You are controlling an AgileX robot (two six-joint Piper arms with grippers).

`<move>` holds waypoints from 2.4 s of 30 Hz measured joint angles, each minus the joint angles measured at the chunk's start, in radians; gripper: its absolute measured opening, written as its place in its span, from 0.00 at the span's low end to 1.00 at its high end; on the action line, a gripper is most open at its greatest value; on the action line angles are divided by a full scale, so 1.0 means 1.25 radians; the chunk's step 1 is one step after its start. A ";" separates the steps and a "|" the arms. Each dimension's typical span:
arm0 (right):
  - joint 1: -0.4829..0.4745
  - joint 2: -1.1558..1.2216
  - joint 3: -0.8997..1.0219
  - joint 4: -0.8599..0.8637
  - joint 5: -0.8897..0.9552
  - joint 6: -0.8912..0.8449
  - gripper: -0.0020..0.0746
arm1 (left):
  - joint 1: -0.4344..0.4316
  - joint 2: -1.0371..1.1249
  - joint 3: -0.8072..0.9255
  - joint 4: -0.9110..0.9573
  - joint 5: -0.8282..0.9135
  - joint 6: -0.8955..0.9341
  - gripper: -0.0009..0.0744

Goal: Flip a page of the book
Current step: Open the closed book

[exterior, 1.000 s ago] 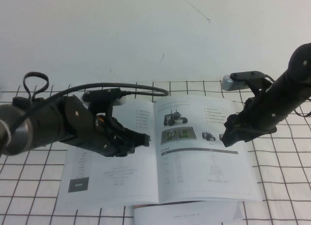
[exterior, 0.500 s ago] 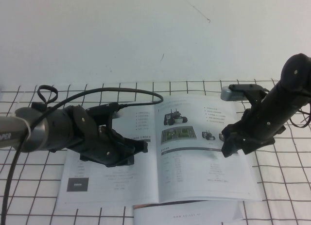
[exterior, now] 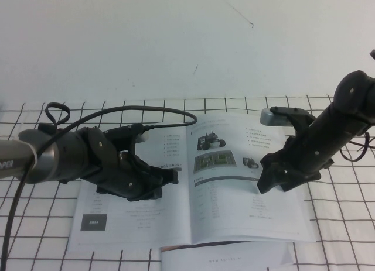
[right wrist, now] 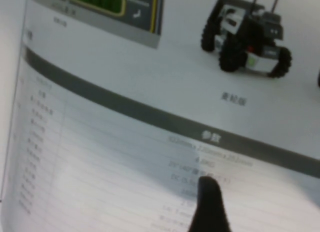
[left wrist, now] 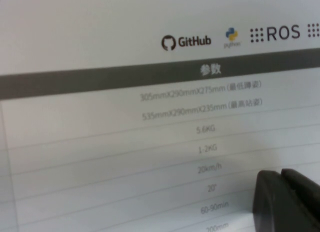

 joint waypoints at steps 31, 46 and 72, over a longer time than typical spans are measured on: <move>-0.007 0.018 -0.002 0.059 0.018 -0.043 0.65 | 0.000 0.001 0.000 -0.009 -0.006 0.003 0.01; -0.005 0.017 -0.002 0.259 0.031 -0.154 0.65 | 0.000 0.001 0.000 -0.009 -0.009 0.009 0.01; -0.012 0.004 -0.002 -0.087 0.032 0.017 0.65 | 0.000 0.002 0.000 -0.015 -0.008 0.011 0.01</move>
